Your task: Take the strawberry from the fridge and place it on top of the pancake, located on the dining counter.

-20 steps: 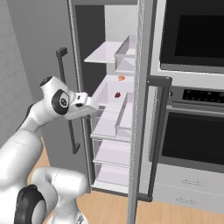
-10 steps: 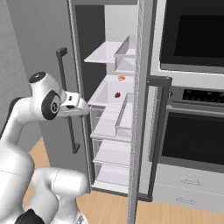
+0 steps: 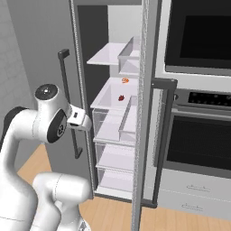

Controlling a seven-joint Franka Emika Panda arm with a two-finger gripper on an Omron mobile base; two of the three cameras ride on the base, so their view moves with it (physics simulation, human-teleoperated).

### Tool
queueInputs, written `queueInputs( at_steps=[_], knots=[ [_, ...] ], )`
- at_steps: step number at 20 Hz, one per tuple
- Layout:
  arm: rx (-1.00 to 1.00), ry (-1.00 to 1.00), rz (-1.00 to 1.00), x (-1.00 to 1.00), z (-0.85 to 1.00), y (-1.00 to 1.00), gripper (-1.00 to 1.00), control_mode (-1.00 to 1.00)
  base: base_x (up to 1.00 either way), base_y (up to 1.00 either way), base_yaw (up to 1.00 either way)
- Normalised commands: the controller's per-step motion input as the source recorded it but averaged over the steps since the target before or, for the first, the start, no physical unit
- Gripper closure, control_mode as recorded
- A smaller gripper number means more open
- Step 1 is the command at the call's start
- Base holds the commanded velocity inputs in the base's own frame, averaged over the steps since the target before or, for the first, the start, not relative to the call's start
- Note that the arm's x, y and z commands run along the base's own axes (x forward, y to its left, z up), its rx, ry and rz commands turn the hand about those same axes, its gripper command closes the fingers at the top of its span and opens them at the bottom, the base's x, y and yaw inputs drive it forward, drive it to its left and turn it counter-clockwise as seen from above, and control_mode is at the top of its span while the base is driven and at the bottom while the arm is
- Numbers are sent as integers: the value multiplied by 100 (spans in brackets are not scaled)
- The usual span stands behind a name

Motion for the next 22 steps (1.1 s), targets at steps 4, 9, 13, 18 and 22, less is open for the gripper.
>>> queueInputs(
  at_steps=[4, 9, 13, 18, 22],
  knots=[
    [1, -6, 0, -45, 25, 0, -100, -100, 0, 0, 0],
    [0, -13, 0, -62, 23, 0, -100, -100, 0, 0, 0],
    [-2, -12, 0, -75, 27, 0, -100, -100, 0, 0, 0],
    [-7, -10, 0, -66, 24, 1, -100, -100, 0, 0, 0],
    [-2, -3, 0, -10, 1, 0, -100, 100, -1, 0, 0]
  ],
)
